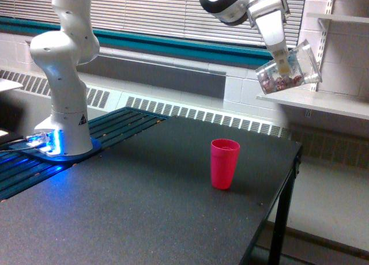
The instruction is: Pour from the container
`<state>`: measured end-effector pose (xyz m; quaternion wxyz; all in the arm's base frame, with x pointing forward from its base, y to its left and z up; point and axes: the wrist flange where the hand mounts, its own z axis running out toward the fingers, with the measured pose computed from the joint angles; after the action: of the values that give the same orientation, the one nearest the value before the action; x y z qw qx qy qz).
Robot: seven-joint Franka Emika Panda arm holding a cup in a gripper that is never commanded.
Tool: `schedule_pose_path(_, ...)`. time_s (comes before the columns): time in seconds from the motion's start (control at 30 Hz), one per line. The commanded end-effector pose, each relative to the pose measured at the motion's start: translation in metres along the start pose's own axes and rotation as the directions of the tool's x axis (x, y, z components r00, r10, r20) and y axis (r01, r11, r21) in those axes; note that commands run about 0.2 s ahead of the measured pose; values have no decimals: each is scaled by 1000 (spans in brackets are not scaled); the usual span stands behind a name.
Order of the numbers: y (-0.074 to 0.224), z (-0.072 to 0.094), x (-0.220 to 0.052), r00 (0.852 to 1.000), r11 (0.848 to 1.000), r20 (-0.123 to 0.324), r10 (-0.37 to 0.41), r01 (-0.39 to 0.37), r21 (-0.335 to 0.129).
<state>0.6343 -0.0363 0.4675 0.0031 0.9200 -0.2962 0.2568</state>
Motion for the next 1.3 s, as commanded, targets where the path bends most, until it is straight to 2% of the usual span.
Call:
schedule_pose_path(0.03, 1, 1, 0, 1000, 1000, -8, 7, -8, -10)
schedule_pose_path(0.4, 1, 4, -10, 999, 999, -17, -41, 41, -2)
schedule_pose_path(0.73, 12, 7, -20, 993, 993, -28, -111, 110, -31)
schedule_pose_path(1.07, 20, 12, -42, 982, 981, -26, -188, 186, -52)
schedule_pose_path(1.3, 27, 15, -63, 968, 967, -27, -249, 247, -62)
